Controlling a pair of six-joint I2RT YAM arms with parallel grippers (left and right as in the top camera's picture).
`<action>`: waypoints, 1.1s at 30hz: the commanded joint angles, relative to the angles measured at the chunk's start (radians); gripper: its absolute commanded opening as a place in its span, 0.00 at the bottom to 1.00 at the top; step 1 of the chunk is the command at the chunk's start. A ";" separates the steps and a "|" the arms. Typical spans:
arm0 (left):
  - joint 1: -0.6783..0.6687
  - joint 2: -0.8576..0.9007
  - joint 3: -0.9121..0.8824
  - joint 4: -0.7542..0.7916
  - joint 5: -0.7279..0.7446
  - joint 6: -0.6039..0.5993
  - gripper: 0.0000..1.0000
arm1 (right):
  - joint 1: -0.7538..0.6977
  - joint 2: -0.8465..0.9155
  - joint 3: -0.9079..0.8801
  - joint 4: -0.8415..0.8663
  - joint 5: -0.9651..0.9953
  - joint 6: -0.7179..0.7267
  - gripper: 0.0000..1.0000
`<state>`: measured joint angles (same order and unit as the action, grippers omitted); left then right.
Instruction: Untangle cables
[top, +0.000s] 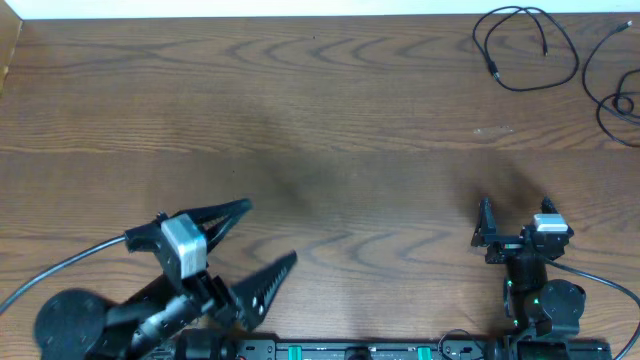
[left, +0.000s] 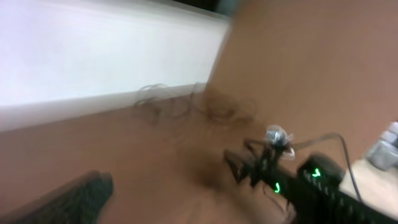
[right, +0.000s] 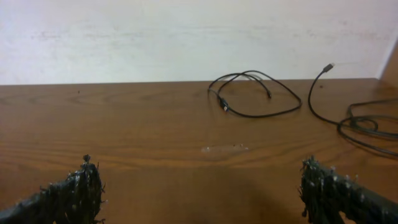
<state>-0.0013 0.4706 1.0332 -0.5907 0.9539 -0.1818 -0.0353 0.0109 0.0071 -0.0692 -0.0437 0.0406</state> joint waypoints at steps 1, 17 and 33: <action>0.002 -0.024 -0.014 -0.153 -0.331 0.006 0.96 | 0.003 -0.006 -0.002 -0.005 0.011 -0.012 0.99; 0.002 -0.348 -0.440 0.094 -0.390 0.032 0.96 | 0.003 -0.006 -0.002 -0.005 0.011 -0.012 0.99; 0.002 -0.469 -0.977 0.579 -0.475 0.032 0.96 | 0.003 -0.006 -0.002 -0.005 0.011 -0.012 0.99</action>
<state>-0.0010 0.0147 0.1005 -0.0544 0.5392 -0.1570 -0.0353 0.0109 0.0071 -0.0696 -0.0433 0.0406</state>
